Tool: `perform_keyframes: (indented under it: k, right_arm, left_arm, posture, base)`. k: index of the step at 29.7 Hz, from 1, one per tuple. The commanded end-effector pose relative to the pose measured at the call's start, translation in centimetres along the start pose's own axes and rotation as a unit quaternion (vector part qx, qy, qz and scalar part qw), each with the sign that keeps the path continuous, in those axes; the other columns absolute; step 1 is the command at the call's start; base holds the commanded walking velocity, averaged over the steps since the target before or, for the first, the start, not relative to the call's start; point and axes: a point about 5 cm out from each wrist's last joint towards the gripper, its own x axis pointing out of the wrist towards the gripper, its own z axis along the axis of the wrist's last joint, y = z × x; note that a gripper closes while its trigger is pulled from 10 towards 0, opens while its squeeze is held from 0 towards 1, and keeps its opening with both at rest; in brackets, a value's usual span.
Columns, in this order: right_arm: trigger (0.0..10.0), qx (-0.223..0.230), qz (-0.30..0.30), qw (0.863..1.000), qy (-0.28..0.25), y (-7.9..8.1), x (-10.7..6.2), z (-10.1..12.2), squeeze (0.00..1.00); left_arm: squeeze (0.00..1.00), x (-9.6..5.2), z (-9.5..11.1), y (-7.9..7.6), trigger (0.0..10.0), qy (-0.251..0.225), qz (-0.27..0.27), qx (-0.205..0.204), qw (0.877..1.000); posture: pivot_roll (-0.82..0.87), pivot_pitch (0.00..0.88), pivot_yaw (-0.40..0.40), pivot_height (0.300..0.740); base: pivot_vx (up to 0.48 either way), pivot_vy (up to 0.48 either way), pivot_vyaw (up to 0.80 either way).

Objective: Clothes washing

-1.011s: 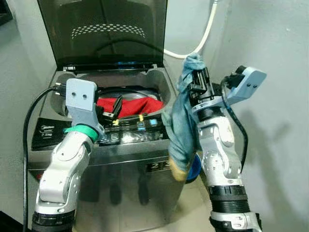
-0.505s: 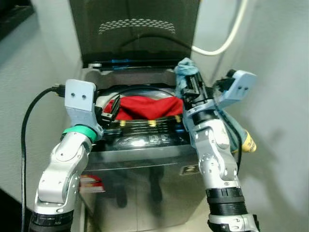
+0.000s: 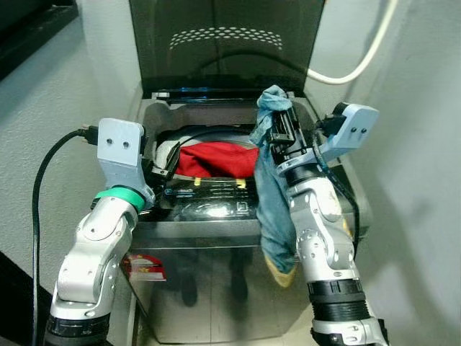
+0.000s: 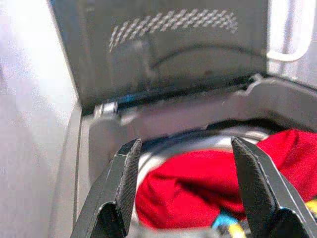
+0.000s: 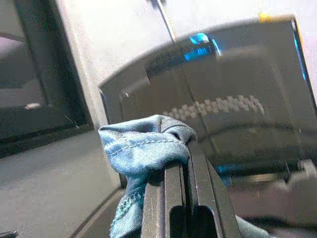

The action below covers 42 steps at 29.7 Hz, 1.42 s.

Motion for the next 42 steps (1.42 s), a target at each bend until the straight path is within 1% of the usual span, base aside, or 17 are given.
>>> perform_keyframes:
  k: [1,3,5,10,13,16,20,21,22,29,31,32,33,34,36,39,42]
  right_arm:
    - [10.0,-0.011,0.042,0.999,-0.021,1.4,1.0,0.8,0.0]
    - [10.0,-0.011,0.068,0.997,-0.035,2.2,2.1,1.4,0.0]
    - [10.0,0.019,0.148,0.987,-0.051,4.3,4.6,2.8,0.0]
    - [10.0,0.04,0.196,0.978,-0.055,5.6,5.6,3.6,0.0]
    - [10.0,0.12,0.309,0.941,-0.067,8.2,6.4,6.0,0.0]
    - [10.0,0.136,0.333,0.931,-0.067,8.7,6.4,6.4,0.0]
    - [10.0,0.144,0.341,0.927,-0.055,8.2,5.9,5.8,0.0]
    - [10.0,0.144,0.341,0.927,-0.055,8.2,5.9,5.8,0.0]
    - [10.0,0.138,0.326,0.934,-0.043,7.5,5.9,5.1,0.0]
    - [10.0,0.124,0.296,0.947,-0.02,6.4,6.0,3.8,0.0]
    - [10.0,-0.019,0.115,0.99,0.082,2.9,7.2,-1.2,0.0]
    - [10.0,-0.019,0.115,0.99,0.082,2.9,7.2,-1.2,0.0]
    - [10.0,-0.084,0.048,0.989,0.111,1.6,7.3,-2.6,0.0]
    - [10.0,-0.084,0.048,0.989,0.111,1.6,7.3,-2.6,0.0]
    - [10.0,-0.123,0.004,0.984,0.131,1.0,7.3,-3.6,0.0]
    - [10.0,-0.139,-0.028,0.974,0.176,2.0,7.2,-5.4,0.0]
    - [10.0,-0.134,-0.037,0.972,0.189,2.4,7.2,-5.8,0.0]
  left_arm:
    - [0.0,0.2,0.4,-0.3,10.0,-0.014,-0.02,0.012,1.0]
    - [0.0,0.4,1.1,-0.6,10.0,-0.029,-0.049,0.014,0.998]
    - [0.0,0.1,2.0,-1.8,10.0,-0.029,-0.163,-0.043,0.985]
    - [0.0,-0.3,2.3,-2.5,10.0,-0.025,-0.226,-0.079,0.971]
    - [0.0,0.5,2.0,-2.4,10.0,-0.004,-0.289,-0.086,0.954]
    - [0.0,1.1,1.8,-2.3,10.0,0.0,-0.297,-0.083,0.951]
    - [0.0,5.4,0.1,0.0,10.0,0.02,-0.195,0.033,0.98]
    - [0.0,5.4,0.1,0.0,10.0,0.02,-0.195,0.033,0.98]
    - [0.0,6.5,0.2,1.0,10.0,0.017,-0.156,0.062,0.986]
    - [0.0,7.7,0.7,2.4,10.0,0.014,-0.111,0.085,0.99]
    - [0.0,10.2,1.8,3.2,10.0,0.02,-0.115,0.095,0.989]
    - [0.0,10.2,1.8,3.2,10.0,0.02,-0.115,0.095,0.989]
    - [0.0,10.9,2.3,3.1,10.0,0.026,-0.131,0.097,0.986]
    - [0.0,10.9,2.3,3.1,10.0,0.026,-0.131,0.097,0.986]
    - [0.0,11.3,2.2,2.1,10.0,0.041,-0.182,0.093,0.978]
    - [0.0,9.7,0.6,-2.3,10.0,0.041,-0.328,0.022,0.943]
    - [0.0,8.5,-0.4,-3.5,10.0,0.033,-0.357,0.01,0.934]
  posture:
    - [0.08,0.031,0.053,0.74]
    - [0.08,0.038,0.053,0.74]
    - [0.08,0.05,0.048,0.74]
    - [0.09,0.056,0.044,0.74]
    - [0.09,0.071,0.028,0.74]
    - [0.09,0.071,0.028,0.74]
    - [0.07,0.079,0.035,0.74]
    - [0.07,0.079,0.035,0.74]
    - [0.06,0.086,0.038,0.74]
    - [0.05,0.102,0.041,0.74]
    - [0.03,0.182,0.069,0.74]
    - [0.03,0.182,0.069,0.74]
    - [0.03,0.182,0.069,0.74]
    - [0.03,0.182,0.069,0.74]
    - [0.03,0.199,0.079,0.74]
    - [0.06,0.205,0.059,0.74]
    - [0.09,0.196,0.042,0.74]
  base:
    - [0.0,0.0,0.0]
    - [0.0,0.0,0.0]
    - [0.0,0.0,0.0]
    - [0.0,0.0,0.0]
    - [0.0,0.0,0.0]
    - [0.0,0.0,0.0]
    - [0.0,0.0,0.0]
    - [0.0,0.0,0.0]
    - [0.0,0.0,0.0]
    - [0.0,0.0,0.0]
    - [0.0,0.0,0.0]
    - [0.0,0.0,0.0]
    - [0.0,0.0,0.0]
    - [0.0,0.0,0.0]
    - [0.0,0.0,0.0]
    - [0.0,0.0,0.0]
    - [0.0,0.0,0.0]
